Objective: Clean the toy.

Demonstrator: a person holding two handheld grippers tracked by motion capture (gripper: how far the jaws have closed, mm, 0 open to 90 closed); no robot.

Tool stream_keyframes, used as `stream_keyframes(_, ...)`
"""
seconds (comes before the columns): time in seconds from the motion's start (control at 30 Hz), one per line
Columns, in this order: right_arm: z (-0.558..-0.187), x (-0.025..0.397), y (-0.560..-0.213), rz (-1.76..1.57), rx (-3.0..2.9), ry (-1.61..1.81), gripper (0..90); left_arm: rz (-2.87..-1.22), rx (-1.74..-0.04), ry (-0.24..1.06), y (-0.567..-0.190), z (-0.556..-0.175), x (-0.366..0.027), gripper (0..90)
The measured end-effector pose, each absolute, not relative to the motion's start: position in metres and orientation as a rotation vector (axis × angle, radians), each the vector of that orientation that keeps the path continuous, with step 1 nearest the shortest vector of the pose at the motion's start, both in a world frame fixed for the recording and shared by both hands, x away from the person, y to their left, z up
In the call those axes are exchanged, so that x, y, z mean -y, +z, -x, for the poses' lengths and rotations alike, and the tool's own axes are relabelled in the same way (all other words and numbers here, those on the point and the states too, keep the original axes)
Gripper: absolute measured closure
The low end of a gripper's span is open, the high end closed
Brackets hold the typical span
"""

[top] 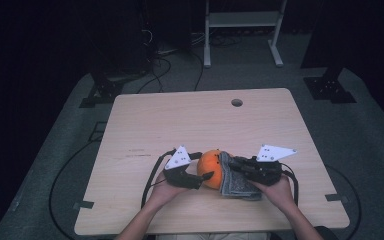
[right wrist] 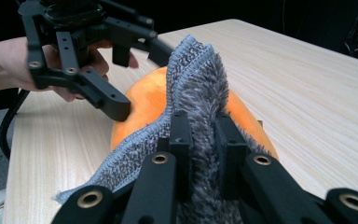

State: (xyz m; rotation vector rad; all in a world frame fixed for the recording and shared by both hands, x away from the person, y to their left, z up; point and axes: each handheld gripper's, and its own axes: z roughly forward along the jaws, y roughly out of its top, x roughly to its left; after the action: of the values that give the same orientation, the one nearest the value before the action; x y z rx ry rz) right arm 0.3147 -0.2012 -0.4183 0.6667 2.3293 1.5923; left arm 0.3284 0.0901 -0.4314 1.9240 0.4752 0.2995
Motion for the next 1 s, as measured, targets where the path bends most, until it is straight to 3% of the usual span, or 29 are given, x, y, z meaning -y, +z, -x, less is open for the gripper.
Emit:
stream_keyframes(0.03, -0.314, 0.202, -0.418, -0.668, -2.331, 1.589, 79.2, -1.92, -0.491, 0.28, -0.432, -0.33, -0.09, 15.7)
stream_keyframes(0.07, -0.312, 0.201, -0.416, -0.661, -2.324, 1.582, 79.2, -1.916, -0.485, 0.239, -0.434, -0.33, -0.091, 20.9)
stream_keyframes(0.17, -0.306, 0.197, -0.407, -0.605, -2.306, 1.626, 79.3, -1.935, -0.412, 0.273, -0.432, -0.325, -0.089, 35.4)
stream_keyframes(0.27, -0.301, 0.187, -0.398, -0.532, -2.309, 1.662, 79.3, -1.955, -0.348, 0.312, -0.429, -0.32, -0.084, 39.5)
stream_keyframes(0.4, -0.302, 0.176, -0.398, -0.503, -2.347, 1.616, 79.4, -2.001, -0.186, 0.417, -0.427, -0.306, -0.073, 41.0)
stream_keyframes(0.6, -0.305, 0.183, -0.404, -0.55, -2.357, 1.616, 79.4, -1.973, -0.281, 0.354, -0.428, -0.314, -0.077, 26.9)
stream_keyframes(0.7, -0.308, 0.19, -0.407, -0.582, -2.368, 1.599, 79.4, -1.971, -0.291, 0.349, -0.43, -0.314, -0.079, 34.0)
stream_keyframes(1.0, -0.307, 0.188, -0.399, -0.546, -2.357, 1.66, 79.3, -1.989, -0.19, 0.36, -0.429, -0.309, -0.076, 39.7)
